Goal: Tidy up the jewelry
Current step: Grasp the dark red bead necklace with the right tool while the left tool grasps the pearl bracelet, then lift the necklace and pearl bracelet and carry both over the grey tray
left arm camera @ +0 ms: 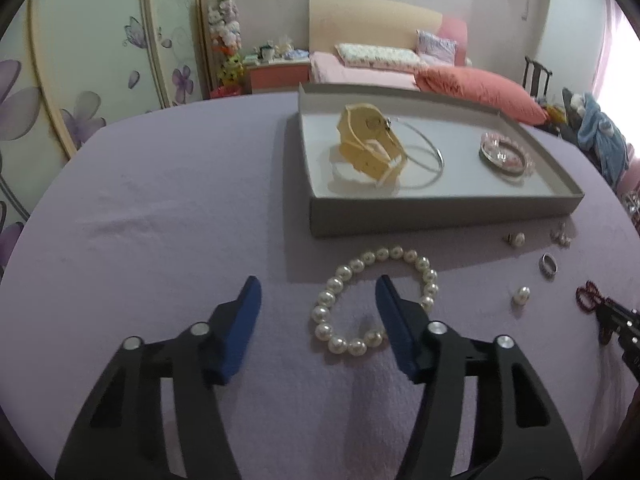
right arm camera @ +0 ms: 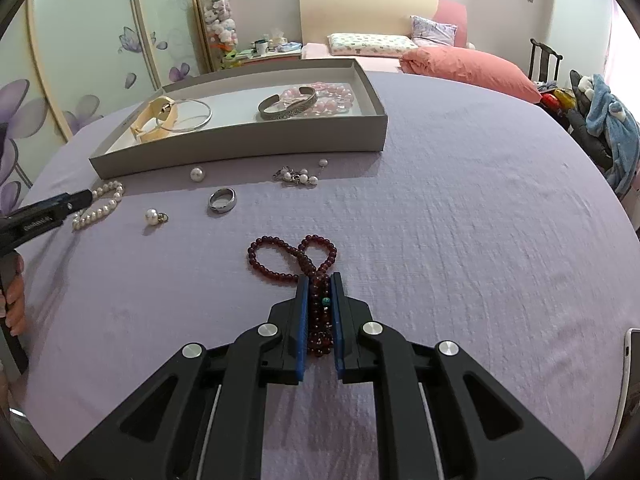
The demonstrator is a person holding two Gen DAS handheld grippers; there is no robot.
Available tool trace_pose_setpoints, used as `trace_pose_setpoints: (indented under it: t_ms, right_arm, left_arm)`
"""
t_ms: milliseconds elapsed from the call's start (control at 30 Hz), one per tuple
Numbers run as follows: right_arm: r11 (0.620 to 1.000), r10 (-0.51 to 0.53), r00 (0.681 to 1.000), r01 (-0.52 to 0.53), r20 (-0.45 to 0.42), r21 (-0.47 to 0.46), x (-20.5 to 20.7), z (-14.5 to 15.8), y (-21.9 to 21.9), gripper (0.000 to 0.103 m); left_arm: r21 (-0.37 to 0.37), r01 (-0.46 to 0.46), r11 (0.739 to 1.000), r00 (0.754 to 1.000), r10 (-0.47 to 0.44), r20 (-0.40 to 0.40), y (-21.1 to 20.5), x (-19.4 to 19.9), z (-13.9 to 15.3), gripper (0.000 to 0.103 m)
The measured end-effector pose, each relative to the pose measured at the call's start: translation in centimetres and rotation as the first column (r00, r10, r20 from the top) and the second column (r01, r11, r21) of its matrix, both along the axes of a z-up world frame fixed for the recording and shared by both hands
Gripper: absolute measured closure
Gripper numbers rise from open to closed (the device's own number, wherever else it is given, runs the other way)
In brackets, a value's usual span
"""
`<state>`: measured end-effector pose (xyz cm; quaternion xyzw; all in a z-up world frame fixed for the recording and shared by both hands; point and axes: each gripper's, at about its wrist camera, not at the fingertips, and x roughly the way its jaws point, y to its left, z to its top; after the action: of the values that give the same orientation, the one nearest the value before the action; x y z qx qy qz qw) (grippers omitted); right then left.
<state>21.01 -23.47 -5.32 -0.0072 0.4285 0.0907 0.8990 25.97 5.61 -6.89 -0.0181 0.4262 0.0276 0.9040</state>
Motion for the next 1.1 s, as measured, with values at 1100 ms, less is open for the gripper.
trace_pose_setpoints:
  t_ms: [1100]
  right_arm:
    - [0.992, 0.065, 0.986, -0.080, 0.151, 0.093, -0.9, 3.6, 0.4, 0.094]
  left_arm:
    - [-0.144, 0.103, 0.984, 0.966, -0.064, 0.250, -0.3, -8.0, 6.0, 0.093]
